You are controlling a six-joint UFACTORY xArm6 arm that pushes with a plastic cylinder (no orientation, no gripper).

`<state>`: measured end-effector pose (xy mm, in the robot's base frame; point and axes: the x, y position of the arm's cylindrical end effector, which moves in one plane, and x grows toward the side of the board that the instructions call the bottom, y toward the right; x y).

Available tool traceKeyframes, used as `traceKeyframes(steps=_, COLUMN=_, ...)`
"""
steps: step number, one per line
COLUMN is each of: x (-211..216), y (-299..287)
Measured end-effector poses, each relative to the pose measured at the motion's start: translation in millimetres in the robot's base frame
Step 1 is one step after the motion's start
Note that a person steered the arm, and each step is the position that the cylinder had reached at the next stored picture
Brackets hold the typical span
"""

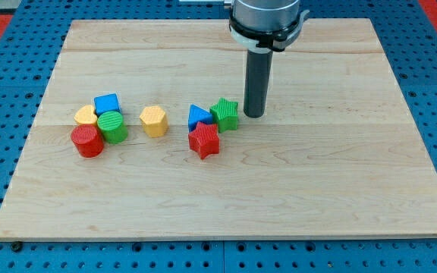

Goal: Separate the blue triangle from the yellow hexagon

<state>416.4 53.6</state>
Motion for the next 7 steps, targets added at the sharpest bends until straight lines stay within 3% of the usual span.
traceKeyframes(steps=1, x=-5.1, y=13.7)
traceKeyframes(steps=2, x=24.0, y=26.2)
traceKeyframes(steps=4, x=80.0, y=-9.9)
traceKeyframes(steps=7, x=77.6, y=-87.3)
